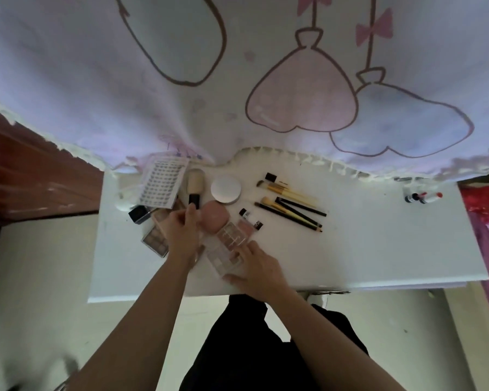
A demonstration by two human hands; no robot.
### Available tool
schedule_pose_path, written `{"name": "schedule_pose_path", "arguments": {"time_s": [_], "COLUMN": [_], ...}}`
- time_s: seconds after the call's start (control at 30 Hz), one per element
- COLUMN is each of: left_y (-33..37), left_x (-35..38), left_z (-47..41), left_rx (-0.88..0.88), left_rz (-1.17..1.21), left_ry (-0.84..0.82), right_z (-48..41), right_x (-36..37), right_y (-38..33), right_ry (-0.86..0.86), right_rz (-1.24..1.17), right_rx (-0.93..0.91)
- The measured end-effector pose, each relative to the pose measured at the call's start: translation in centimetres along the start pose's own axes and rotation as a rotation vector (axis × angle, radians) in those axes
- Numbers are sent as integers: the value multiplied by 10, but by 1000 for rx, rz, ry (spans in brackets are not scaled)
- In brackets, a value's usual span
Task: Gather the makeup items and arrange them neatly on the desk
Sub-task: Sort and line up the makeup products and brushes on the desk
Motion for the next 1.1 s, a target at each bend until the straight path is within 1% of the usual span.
{"name": "schedule_pose_path", "arguments": {"time_s": [0.07, 0.13, 0.2, 0.33, 0.4, 0.47, 0.53, 0.6, 0.77, 0.87, 0.97, 1.1], "left_y": [3, 8, 17, 35, 40, 39, 36, 33, 32, 41, 49, 52], "left_x": [-6, -11, -17, -27, -34, -42, -53, -68, -110, -142, -184, -269], "left_z": [4, 12, 27, 70, 94, 118, 140, 159, 184, 186, 180, 171], "left_rx": [29, 41, 59, 122, 161, 176, 195, 205, 217, 245, 272, 289], "left_rz": [-14, -5, 7, 42, 37, 24, 30, 31, 85, 121, 137, 175], "left_ry": [-27, -29, -20, 4, 36, 67, 108, 161, 238, 276, 309, 340], "right_z": [1, 1, 5, 15, 25, 34, 42, 49, 68, 72, 75, 69], "right_x": [-7, -20, -40, -77, -93, -101, -104, -102, -99, -102, -104, -92], "right_y": [1, 5, 9, 20, 22, 23, 21, 13, -25, -61, -110, -196], "right_ry": [-36, -17, 38, 191, 280, 327, 332, 298, 282, 333, 363, 395], "right_rz": [-52, -95, -110, -37, -49, -75, -94, -90, -70, -40, -11, -20], "right_rx": [15, 41, 43, -16, -47, -74, -123, -176, -250, -304, -344, -414]}}
Point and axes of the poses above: each hand's wrist, its own z-axis away from the middle knuckle, its own x-axis out of the palm, y = z × x, the point moved 4 cm from there along -z, towards the middle knuckle, and after that the axes turned 15 degrees about z, right-handed, at the moved point
